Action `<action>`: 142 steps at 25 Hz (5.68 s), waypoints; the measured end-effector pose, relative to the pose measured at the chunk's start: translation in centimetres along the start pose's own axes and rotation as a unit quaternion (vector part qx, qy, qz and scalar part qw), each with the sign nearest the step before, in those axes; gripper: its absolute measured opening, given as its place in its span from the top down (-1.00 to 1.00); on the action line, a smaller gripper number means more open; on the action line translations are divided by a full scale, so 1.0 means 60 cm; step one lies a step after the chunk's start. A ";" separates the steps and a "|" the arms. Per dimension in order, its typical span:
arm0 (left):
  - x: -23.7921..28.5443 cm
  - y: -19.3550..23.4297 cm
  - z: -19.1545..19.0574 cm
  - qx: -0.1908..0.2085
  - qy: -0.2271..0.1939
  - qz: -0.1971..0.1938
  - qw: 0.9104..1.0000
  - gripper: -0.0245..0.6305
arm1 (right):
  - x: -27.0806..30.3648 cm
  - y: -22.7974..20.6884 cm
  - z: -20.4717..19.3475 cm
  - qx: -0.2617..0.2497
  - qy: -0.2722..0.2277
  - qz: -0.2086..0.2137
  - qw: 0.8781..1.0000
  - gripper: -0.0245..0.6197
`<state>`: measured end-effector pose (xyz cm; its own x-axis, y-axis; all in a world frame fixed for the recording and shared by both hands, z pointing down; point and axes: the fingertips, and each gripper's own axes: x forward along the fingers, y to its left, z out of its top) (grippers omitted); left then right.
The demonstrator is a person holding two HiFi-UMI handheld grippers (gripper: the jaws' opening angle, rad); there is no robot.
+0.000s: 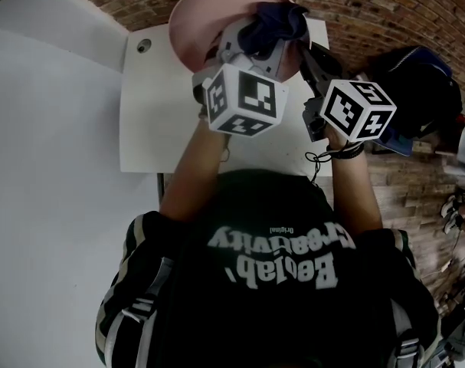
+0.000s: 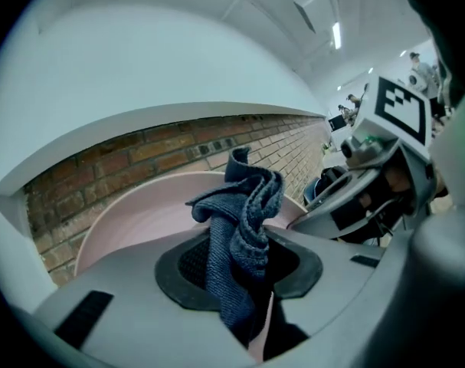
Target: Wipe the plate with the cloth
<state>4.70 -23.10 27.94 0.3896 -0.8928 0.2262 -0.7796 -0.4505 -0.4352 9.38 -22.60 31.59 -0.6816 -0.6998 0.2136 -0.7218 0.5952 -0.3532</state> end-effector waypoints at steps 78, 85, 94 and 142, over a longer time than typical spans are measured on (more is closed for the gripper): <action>0.008 -0.028 -0.046 0.011 0.042 -0.029 0.999 0.56 | 0.009 -0.015 0.043 0.084 -0.085 -0.021 0.993 0.90; 0.008 0.015 -0.023 0.020 0.028 -0.005 0.999 0.56 | 0.015 -0.001 0.028 0.081 -0.073 -0.015 0.994 0.89; 0.003 0.095 -0.020 0.022 0.033 0.047 0.998 0.56 | 0.013 0.004 0.011 0.081 -0.065 -0.012 0.995 0.89; -0.015 -0.047 -0.096 0.032 0.093 -0.018 0.995 0.54 | -0.001 -0.003 0.008 0.100 -0.070 -0.001 0.993 0.85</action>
<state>3.71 -20.97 33.99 0.3151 -0.8619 0.3972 -0.7321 -0.4871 -0.4763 9.59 -22.82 31.21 -0.6461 -0.7579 0.0908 -0.6761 0.5129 -0.5290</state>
